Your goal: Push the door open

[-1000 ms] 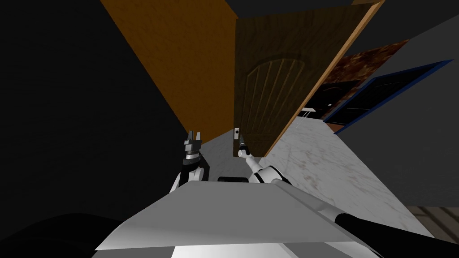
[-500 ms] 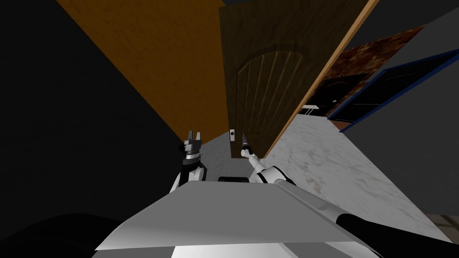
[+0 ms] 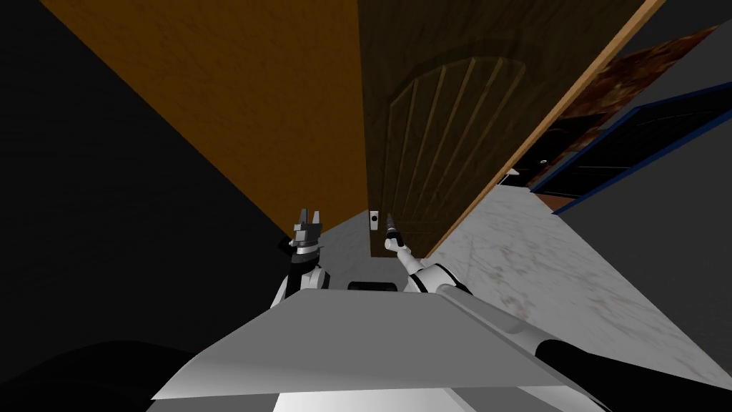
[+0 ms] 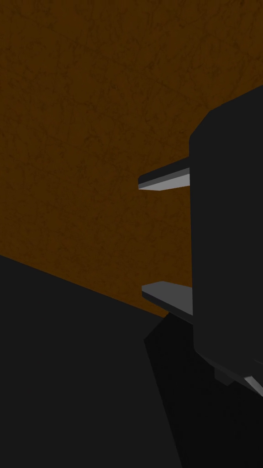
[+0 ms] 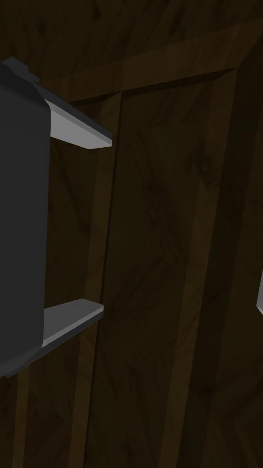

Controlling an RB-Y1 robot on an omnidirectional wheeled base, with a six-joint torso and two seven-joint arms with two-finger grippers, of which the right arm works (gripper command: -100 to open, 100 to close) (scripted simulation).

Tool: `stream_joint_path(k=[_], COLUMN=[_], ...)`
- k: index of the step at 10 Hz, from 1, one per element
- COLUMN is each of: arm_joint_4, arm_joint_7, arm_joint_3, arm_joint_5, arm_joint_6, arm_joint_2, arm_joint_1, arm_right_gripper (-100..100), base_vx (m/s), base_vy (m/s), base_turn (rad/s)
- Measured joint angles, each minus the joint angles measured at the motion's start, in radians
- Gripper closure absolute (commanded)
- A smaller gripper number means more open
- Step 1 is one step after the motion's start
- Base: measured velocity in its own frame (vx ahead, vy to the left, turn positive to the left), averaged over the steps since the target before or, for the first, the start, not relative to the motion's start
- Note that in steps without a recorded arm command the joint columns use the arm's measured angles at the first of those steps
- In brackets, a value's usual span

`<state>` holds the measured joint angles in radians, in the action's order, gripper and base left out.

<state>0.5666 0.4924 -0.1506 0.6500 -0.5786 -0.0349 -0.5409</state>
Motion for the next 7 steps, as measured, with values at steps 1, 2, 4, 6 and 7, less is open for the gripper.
stream_joint_path(k=[1, 2, 4, 6, 7], arm_joint_4=[-0.002, -0.048, -0.003, -0.018, -0.016], arm_joint_7=[0.001, -0.013, 0.001, -0.006, -0.005], arm_joint_3=[0.002, -0.003, 0.003, 0.001, 0.001], arm_joint_5=[0.0, -0.001, 0.001, 0.0, 0.0], arm_joint_6=[-0.003, -0.02, -0.004, -0.01, -0.009], arm_joint_2=[0.014, 0.031, 0.042, 0.056, 0.055], arm_joint_1=[-0.001, -0.027, 0.0, -0.009, -0.008], arm_right_gripper=[-100, -100, -100, 100, 100], base_vx=[0.106, 0.084, 0.036, 0.009, -0.014], base_vy=[0.137, 0.114, 0.076, 0.022, -0.023], base_turn=[0.016, 0.011, 0.003, -0.001, -0.003])
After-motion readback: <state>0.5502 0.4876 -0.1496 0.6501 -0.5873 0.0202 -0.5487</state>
